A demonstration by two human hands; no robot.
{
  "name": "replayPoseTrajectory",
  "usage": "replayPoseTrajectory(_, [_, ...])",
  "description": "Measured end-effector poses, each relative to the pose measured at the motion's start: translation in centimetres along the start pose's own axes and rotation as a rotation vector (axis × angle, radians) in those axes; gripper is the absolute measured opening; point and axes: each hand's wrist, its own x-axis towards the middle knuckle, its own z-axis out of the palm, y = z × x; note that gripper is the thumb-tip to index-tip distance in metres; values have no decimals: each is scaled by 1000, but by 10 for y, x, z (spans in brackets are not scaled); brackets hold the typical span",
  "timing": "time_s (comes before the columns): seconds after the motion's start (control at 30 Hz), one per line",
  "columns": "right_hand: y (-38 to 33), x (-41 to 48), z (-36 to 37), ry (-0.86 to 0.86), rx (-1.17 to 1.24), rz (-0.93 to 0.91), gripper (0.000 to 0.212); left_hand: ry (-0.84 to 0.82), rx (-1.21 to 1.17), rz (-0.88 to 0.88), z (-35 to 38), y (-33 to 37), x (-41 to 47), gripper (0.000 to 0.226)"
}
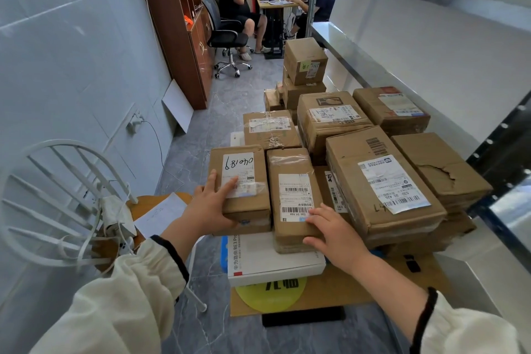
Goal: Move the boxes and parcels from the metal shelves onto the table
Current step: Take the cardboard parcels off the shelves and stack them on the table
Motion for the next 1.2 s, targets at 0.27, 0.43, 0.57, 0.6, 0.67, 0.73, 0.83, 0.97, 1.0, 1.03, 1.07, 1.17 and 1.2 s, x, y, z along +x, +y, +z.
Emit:
replayPoseTrajectory(0.27, [-26, 12, -20, -55, -40, 45, 90, 21, 102, 84, -18, 16, -6, 112])
replayPoseTrajectory(0.43, [-45, 17, -47, -96, -148, 119, 101, -8, 188, 279, -29, 68, -2, 112])
replayPoseTrajectory(0.57, [-44, -9, -80, -42, -167, 137, 96, -3, 173, 421, -30, 125, -2, 111])
replayPoseTrajectory(0.6, [-41, -21, -92, -7, -171, 141, 95, 11, 170, 461, -32, 141, -6, 110])
replayPoseTrajectory(0.67, [-31, -51, -115, 79, -162, 159, 96, 37, 140, 541, -39, 177, -17, 109])
replayPoseTrajectory(0.73, [-17, -92, -139, 162, -160, 213, 97, 57, 101, 627, -45, 219, -32, 107])
replayPoseTrajectory(0.83, [12, -172, -169, 251, -141, 366, 99, 72, 98, 814, -43, 294, -68, 102])
replayPoseTrajectory(0.97, [49, -321, -185, 308, -150, 627, 99, -17, 107, 1076, -4, 408, -140, 100])
replayPoseTrajectory(1.0, [55, -365, -183, 319, -144, 697, 100, -48, 122, 1148, 15, 436, -165, 101])
replayPoseTrajectory(1.03, [59, -411, -180, 331, -137, 771, 99, -82, 136, 1223, 37, 465, -192, 102])
replayPoseTrajectory(1.07, [62, -458, -175, 348, -138, 843, 100, -120, 142, 1297, 60, 492, -223, 102])
replayPoseTrajectory(1.17, [61, -597, -159, 404, -129, 1080, 104, -262, 146, 1501, 130, 567, -324, 102])
replayPoseTrajectory(1.2, [57, -642, -154, 429, -117, 1161, 104, -304, 142, 1573, 151, 590, -359, 102])
